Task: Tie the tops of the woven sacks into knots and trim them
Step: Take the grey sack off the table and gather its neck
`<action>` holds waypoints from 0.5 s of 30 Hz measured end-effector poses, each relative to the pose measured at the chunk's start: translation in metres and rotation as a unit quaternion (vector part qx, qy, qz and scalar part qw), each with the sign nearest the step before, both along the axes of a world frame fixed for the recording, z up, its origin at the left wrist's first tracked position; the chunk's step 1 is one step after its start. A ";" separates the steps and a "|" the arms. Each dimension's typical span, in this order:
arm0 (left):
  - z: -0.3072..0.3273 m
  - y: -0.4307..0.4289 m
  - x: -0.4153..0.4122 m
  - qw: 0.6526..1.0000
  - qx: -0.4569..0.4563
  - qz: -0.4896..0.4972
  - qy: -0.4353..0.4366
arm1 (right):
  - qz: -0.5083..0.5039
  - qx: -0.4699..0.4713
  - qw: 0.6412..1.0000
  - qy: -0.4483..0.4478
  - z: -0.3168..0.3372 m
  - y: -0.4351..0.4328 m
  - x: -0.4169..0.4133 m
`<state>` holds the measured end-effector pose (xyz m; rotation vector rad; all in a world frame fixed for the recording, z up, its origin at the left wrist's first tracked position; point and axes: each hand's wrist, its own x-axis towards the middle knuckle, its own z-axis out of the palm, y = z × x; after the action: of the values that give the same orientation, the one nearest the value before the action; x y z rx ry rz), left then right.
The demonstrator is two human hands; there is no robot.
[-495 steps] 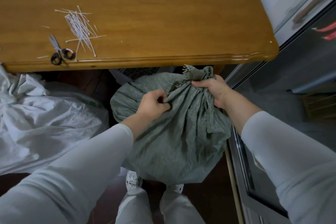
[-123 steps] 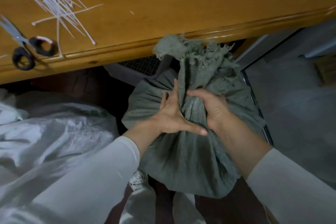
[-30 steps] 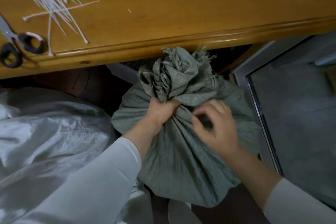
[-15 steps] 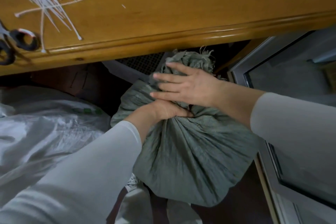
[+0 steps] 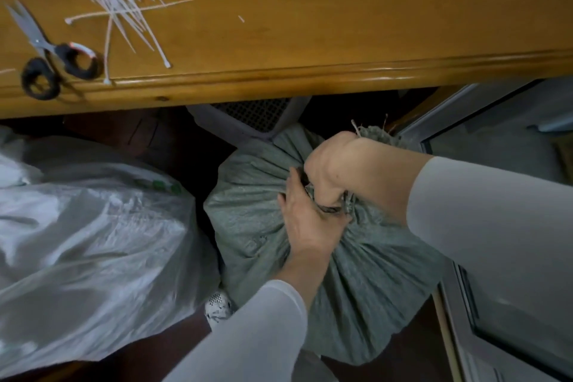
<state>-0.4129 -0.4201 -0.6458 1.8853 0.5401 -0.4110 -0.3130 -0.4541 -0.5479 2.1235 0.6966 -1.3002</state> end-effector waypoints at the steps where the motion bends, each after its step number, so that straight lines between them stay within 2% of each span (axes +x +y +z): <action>1: 0.000 -0.002 -0.003 1.000 0.004 0.002 -0.008 | 0.000 0.003 1.000 0.014 -0.001 0.001 0.001; 4: -0.007 0.001 0.010 0.999 -0.023 -0.028 0.036 | -0.025 0.006 0.999 0.042 -0.003 -0.001 0.004; 7: -0.022 0.011 0.014 0.991 -0.023 -0.117 0.060 | -0.049 0.014 0.997 0.062 -0.011 -0.006 0.003; 10: -0.033 0.018 0.002 0.984 -0.036 -0.158 0.079 | -0.032 0.042 0.995 0.090 -0.022 -0.009 -0.005; 13: -0.029 0.019 0.003 0.988 -0.041 -0.139 0.053 | -0.049 0.061 0.993 0.085 -0.028 -0.013 -0.001; 15: -0.018 0.015 0.008 0.990 -0.003 -0.142 0.010 | -0.060 0.061 0.994 0.069 -0.027 -0.017 0.007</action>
<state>-0.4054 -0.4050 -0.6638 1.9597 0.2820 -0.6177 -0.3058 -0.4710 -0.5750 2.2167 0.7324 -1.5161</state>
